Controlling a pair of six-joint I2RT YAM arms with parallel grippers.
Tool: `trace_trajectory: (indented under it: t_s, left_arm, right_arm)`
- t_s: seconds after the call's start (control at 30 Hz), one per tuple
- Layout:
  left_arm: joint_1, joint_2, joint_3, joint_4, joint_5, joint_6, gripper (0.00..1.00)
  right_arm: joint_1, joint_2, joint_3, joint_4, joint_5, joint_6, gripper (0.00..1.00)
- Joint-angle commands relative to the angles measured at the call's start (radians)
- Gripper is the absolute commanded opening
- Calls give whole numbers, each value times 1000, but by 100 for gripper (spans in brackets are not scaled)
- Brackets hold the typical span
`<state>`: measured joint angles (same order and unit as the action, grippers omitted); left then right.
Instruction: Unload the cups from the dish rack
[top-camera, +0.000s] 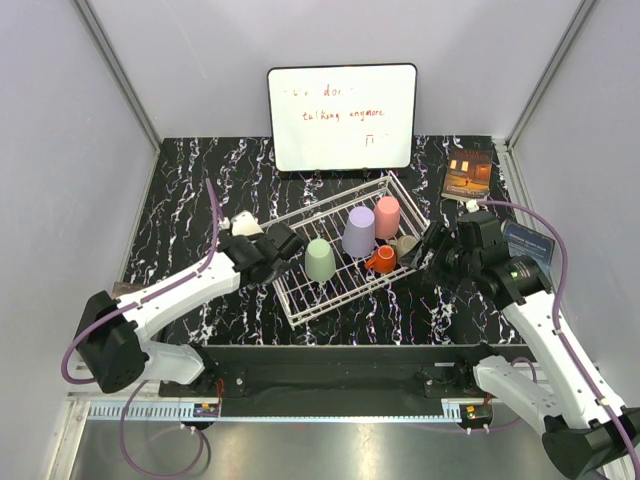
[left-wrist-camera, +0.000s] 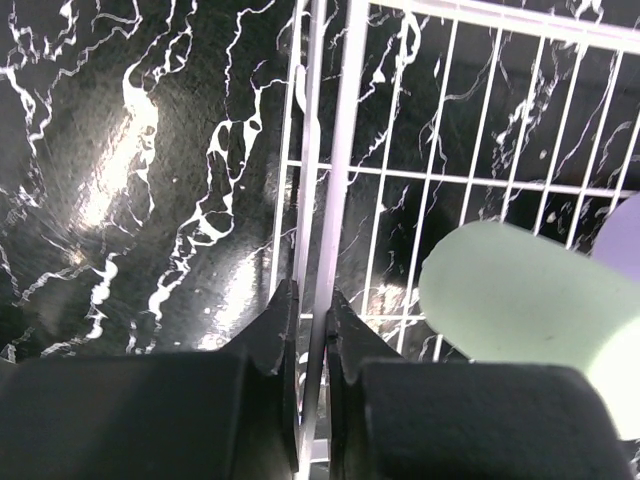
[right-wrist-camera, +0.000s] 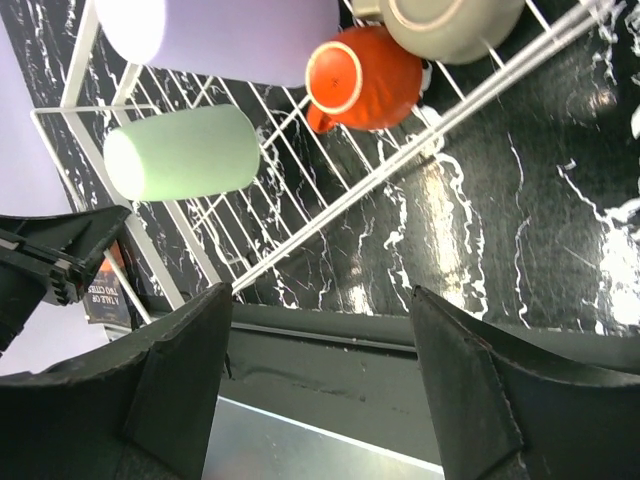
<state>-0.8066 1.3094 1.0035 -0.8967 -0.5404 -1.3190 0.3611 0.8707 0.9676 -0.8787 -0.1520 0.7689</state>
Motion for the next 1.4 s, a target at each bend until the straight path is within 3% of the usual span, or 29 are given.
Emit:
trace_trajectory:
  t_s: [0.0,0.2,0.8,0.83,0.9,0.97,1.17,1.27,1.33,1.37]
  left_arm:
    - [-19,-29,-17,90,10,-318,0]
    - [-22,16,12,91,19,-326,0]
    - [-36,-9,17,81,43,-206,0]
    - [-37,-6,17,79,49,-203,0]
    - [-39,-4,18,79,57,-189,1]
    - [-39,-4,21,81,62,-168,9]
    - [-39,-7,29,81,66,-117,26]
    - [-39,-4,35,79,82,-70,33]
    - [-39,1,44,71,89,-37,38]
    - [-39,2,49,61,92,-10,48]
  right_arm:
    - [7,-35,-13,-31,12,38,77]
    - [6,-13,-62,-31,28,81,76]
    - [27,318,-127,345,38,136,70]
    - [32,344,-125,351,39,132,68]
    - [50,359,-122,354,42,132,49]
    - [64,363,-132,353,54,136,37]
    - [78,326,-174,346,77,147,22]
    - [78,306,-184,327,95,139,4]
    - [78,289,-185,304,109,133,0]
    - [78,284,-187,297,114,132,0]
